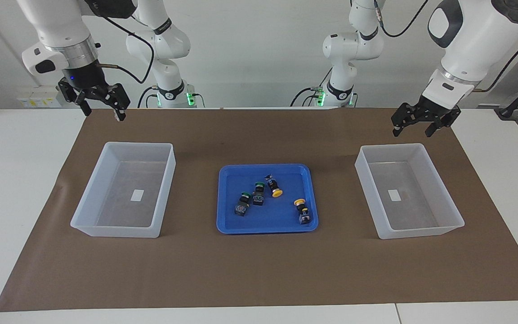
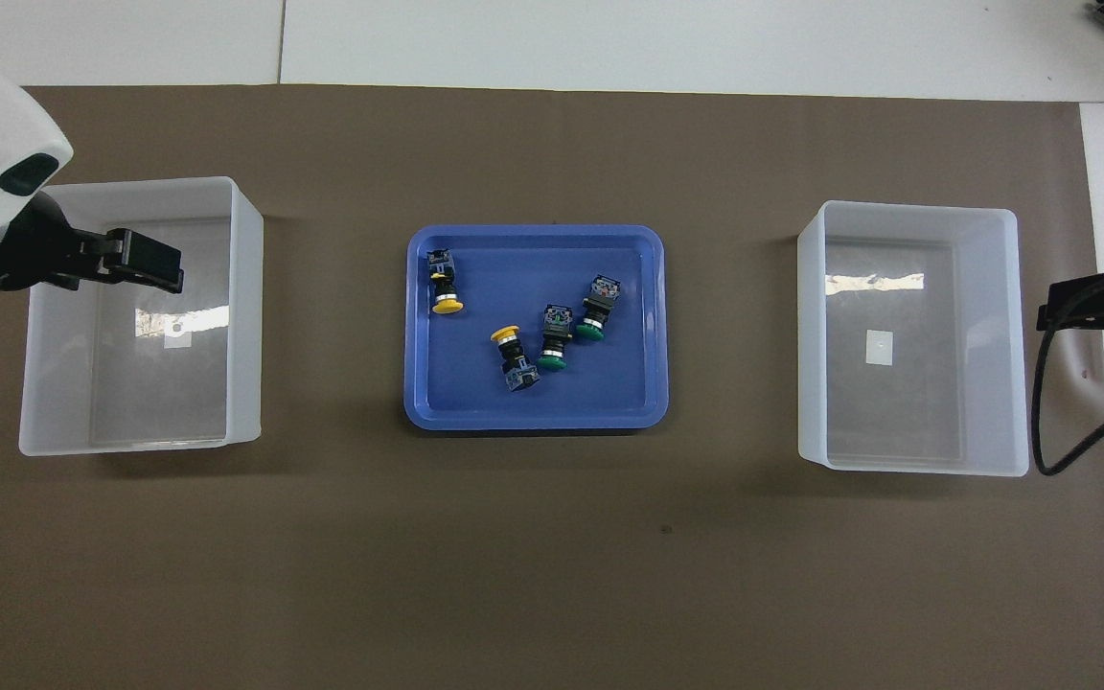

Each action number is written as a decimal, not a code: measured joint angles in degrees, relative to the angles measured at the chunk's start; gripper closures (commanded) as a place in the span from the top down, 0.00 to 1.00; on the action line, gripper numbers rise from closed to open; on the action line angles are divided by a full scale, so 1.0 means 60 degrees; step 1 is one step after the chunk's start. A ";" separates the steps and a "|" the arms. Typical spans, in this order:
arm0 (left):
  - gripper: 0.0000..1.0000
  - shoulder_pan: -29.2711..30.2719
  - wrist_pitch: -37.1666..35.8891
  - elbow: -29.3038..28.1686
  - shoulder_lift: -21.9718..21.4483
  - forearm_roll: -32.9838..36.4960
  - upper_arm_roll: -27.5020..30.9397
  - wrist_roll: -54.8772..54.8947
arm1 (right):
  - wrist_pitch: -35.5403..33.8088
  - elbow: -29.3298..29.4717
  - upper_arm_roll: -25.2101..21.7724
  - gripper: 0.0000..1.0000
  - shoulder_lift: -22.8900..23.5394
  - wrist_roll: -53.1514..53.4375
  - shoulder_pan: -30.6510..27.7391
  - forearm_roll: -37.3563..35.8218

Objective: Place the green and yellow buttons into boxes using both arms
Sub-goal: 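Reach the left gripper into the blue tray and grasp a yellow button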

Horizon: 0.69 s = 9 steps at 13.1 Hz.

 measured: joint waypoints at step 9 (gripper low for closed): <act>1.00 -0.1761 0.2945 -0.0080 0.1887 -0.0263 -0.0040 -0.2774 | 0.0000 0.0000 0.0100 1.00 0.0000 0.0000 0.0073 0.0000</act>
